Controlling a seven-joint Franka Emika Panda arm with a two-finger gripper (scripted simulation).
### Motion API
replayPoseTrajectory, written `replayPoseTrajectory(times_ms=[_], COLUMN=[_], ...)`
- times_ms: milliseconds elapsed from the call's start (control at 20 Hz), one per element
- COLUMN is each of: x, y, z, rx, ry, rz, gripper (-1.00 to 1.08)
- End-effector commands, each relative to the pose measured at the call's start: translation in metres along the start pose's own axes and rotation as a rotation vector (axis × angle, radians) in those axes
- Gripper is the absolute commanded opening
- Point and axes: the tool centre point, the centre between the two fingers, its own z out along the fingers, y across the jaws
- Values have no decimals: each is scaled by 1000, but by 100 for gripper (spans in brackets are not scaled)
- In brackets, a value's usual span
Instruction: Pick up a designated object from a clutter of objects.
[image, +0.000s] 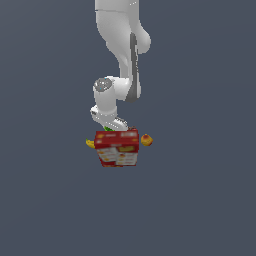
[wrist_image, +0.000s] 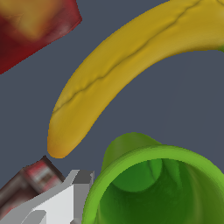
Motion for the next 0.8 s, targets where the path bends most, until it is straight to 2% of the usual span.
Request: replayPoseTrajectory(times_ms=[0,350,750], x=[0,0,2], y=[0,-4,-24], z=[0,-5,-35], rx=[0,0,-1], ry=[0,0,0], rz=[0,0,0], gripper=[-100,-100,-100])
